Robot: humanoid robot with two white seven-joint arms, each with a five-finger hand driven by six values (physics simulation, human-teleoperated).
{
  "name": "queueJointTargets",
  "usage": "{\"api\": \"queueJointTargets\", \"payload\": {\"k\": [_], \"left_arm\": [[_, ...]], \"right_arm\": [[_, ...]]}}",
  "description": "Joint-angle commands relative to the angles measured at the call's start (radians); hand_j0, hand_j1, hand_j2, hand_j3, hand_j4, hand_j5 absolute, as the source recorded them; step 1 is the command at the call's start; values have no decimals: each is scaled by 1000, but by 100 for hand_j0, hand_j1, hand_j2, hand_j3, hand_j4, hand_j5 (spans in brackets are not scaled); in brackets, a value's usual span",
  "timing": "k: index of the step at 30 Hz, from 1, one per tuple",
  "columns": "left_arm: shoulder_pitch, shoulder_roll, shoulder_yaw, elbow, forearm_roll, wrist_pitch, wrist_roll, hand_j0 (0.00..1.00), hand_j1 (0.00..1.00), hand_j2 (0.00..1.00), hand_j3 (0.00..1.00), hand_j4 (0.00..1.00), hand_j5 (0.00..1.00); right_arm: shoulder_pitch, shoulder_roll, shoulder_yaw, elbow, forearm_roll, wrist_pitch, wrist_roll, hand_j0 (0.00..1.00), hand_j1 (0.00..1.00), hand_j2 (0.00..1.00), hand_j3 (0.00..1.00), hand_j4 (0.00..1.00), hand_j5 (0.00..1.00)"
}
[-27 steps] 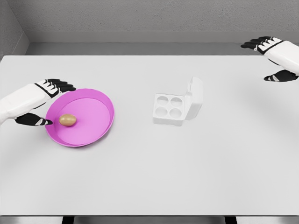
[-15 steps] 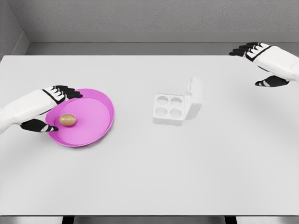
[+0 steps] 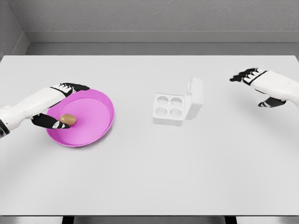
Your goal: Pack egg into the box and close the box lid
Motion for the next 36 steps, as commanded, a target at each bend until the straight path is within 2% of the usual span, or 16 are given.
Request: {"api": "queueJointTargets", "payload": {"k": [1, 3, 9, 10, 11, 12, 13, 15, 18, 20, 22, 24, 27, 31, 33, 36], "left_arm": [[-3, 18, -6, 3, 47, 44, 0, 100, 100, 100, 100, 100, 100], [-12, 31, -18, 4, 128, 145, 0, 100, 100, 100, 100, 100, 100], [-26, 42, -55, 10, 137, 153, 0, 100, 100, 100, 100, 100, 100], [-26, 51, -60, 10, 137, 169, 0, 100, 100, 100, 100, 100, 100], [-26, 53, -63, 10, 157, 186, 0, 100, 100, 100, 100, 100, 100], [-26, 56, -69, 10, 163, 186, 0, 100, 100, 100, 100, 100, 100], [-23, 61, -74, 10, 168, 186, 0, 100, 100, 100, 100, 100, 100], [-21, 107, -97, 26, 231, 186, 0, 100, 100, 100, 100, 100, 100], [-25, 117, -109, 33, 231, 197, 0, 100, 100, 100, 100, 100, 100], [-25, 119, -114, 33, 229, 197, 0, 91, 91, 91, 91, 91, 91], [-26, 120, -132, 55, 228, 228, 0, 90, 90, 90, 90, 90, 90], [-28, 120, -135, 56, 222, 239, 0, 90, 90, 90, 90, 90, 90], [-29, 119, -143, 82, 160, 239, 0, 89, 89, 89, 89, 89, 89], [-38, 105, -143, 81, 88, 239, 0, 88, 88, 88, 88, 88, 88], [-41, 103, -149, 79, 79, 239, 0, 84, 84, 84, 84, 84, 84], [-51, 81, -149, 75, 8, 239, 0, 84, 84, 84, 84, 84, 84]], "right_arm": [[0, -1, 9, 14, 26, 1, 28, 100, 100, 100, 100, 100, 100], [-2, -1, 9, 12, 27, 1, 33, 100, 100, 100, 100, 100, 100], [-6, -1, 23, 4, 27, 1, 34, 100, 100, 100, 100, 100, 100], [-6, 1, 23, 3, 27, 1, 62, 100, 100, 100, 100, 100, 100], [-11, 6, 21, 3, 24, 1, 119, 100, 100, 100, 100, 100, 100], [-11, 9, 21, 3, 23, 1, 131, 100, 100, 100, 100, 100, 100], [-11, 9, 21, 3, 23, 1, 131, 100, 100, 100, 100, 100, 100], [-11, 9, 20, -26, 21, 1, 131, 100, 100, 100, 100, 100, 100], [-11, 9, 20, -46, 19, 1, 131, 100, 100, 100, 100, 100, 100], [-11, 12, 20, -48, 19, 1, 131, 100, 100, 100, 100, 100, 100], [-11, 24, 20, -48, 19, 1, 131, 100, 100, 100, 100, 100, 100], [-12, 33, 20, -48, 21, 1, 131, 100, 100, 100, 100, 100, 100], [-11, 38, 20, -48, 23, 1, 133, 100, 100, 100, 100, 100, 100], [-11, 38, 20, -68, 23, 1, 133, 100, 100, 100, 100, 100, 100], [-11, 38, 20, -68, 23, 1, 131, 100, 100, 100, 100, 100, 100], [-11, 36, 20, -68, 21, 1, 131, 100, 100, 100, 100, 100, 100]]}}
